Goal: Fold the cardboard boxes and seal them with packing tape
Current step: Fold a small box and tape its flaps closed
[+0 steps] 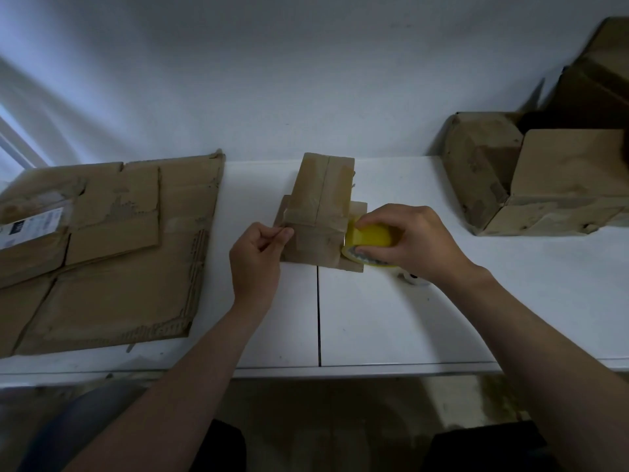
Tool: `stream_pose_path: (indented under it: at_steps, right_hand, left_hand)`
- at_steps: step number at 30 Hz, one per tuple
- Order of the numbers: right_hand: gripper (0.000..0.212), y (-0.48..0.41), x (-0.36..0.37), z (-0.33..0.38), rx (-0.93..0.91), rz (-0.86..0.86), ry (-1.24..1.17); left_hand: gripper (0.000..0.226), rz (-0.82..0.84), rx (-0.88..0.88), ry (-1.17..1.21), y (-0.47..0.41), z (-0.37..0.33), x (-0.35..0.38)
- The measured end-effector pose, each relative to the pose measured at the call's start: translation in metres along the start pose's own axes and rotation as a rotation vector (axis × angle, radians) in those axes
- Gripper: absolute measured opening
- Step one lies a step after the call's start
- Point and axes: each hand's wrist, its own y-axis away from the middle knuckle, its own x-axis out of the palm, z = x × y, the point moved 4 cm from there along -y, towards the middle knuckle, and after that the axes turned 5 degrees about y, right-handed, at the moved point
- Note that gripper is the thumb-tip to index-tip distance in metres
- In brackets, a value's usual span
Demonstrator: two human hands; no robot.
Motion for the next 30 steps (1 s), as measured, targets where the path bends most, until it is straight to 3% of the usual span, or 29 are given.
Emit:
stream_pose_path:
  at_steps: [5, 11, 18, 21, 25, 30]
  right_hand:
    - [0.035, 0.003, 0.001, 0.004, -0.002, -0.022, 0.016]
    - [0.032, 0.001, 0.006, 0.012, 0.006, -0.046, 0.039]
    - [0.036, -0.001, 0.007, 0.010, 0.048, -0.016, 0.032]
    - [0.037, -0.003, 0.013, 0.013, 0.075, 0.008, 0.021]
    - [0.043, 0.000, 0.015, 0.016, 0.038, 0.047, -0.017]
    - [0.048, 0.011, 0.011, 0.007, 0.127, -0.042, -0.132]
  left_hand:
    - [0.011, -0.043, 0.179, -0.209, 0.016, -0.012, 0.008]
    - [0.045, 0.146, 0.241, -0.465, 0.029, -0.008, 0.034]
    - [0.073, 0.291, 0.161, -0.687, 0.027, -0.006, 0.043]
    - [0.062, 0.160, 0.294, -0.696, 0.018, -0.024, 0.039]
    - [0.049, 0.364, 0.542, -0.603, 0.002, -0.026, 0.051]
    - [0.046, 0.331, 0.511, -0.553, -0.013, -0.013, 0.049]
